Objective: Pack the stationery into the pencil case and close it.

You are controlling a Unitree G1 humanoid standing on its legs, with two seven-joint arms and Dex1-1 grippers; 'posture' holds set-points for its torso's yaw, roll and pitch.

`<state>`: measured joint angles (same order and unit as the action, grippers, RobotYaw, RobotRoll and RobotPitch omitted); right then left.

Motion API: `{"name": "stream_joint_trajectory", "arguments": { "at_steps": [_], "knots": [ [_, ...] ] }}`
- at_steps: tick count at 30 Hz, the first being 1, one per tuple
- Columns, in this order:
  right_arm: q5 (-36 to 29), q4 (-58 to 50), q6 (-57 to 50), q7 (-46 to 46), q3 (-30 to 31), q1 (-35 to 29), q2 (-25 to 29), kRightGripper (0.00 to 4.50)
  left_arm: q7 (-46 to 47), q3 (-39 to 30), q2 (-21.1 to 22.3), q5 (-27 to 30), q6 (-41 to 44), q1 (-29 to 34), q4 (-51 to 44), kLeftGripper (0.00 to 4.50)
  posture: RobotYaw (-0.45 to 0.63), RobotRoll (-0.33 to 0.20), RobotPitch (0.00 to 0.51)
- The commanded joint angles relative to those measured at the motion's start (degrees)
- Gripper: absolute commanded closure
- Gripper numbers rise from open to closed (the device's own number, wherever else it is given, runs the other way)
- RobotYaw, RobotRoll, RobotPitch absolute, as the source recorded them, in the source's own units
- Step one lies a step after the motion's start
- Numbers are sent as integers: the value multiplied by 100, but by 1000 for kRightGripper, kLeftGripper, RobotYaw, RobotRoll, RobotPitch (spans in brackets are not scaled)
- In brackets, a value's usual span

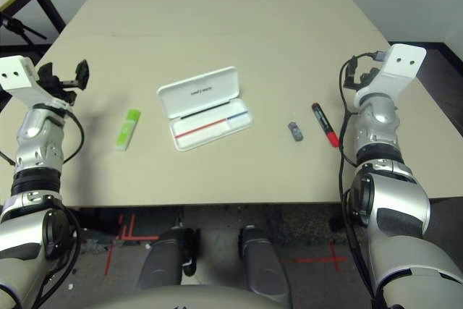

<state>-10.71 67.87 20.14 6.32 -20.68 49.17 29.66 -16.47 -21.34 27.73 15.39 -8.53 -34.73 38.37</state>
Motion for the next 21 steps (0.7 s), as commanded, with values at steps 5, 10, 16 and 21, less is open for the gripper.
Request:
{"name": "stream_joint_trajectory", "arguments": {
  "at_steps": [5,10,16,21],
  "knots": [
    [44,102,-40,46,25,50,-11,0,-44,60,-55,-20,27,99,-78,45,27,0,105],
    [55,94,-89,247,71,65,-25,0,-59,48,-55,-2,59,156,-182,45,41,0,109],
    [179,-68,-309,1204,398,13,71,0,-160,7,55,48,285,344,-478,45,42,0,110],
    [224,-541,-673,2547,758,-130,239,0,-300,-9,191,115,597,492,-823,45,39,0,112]
  ]
}}
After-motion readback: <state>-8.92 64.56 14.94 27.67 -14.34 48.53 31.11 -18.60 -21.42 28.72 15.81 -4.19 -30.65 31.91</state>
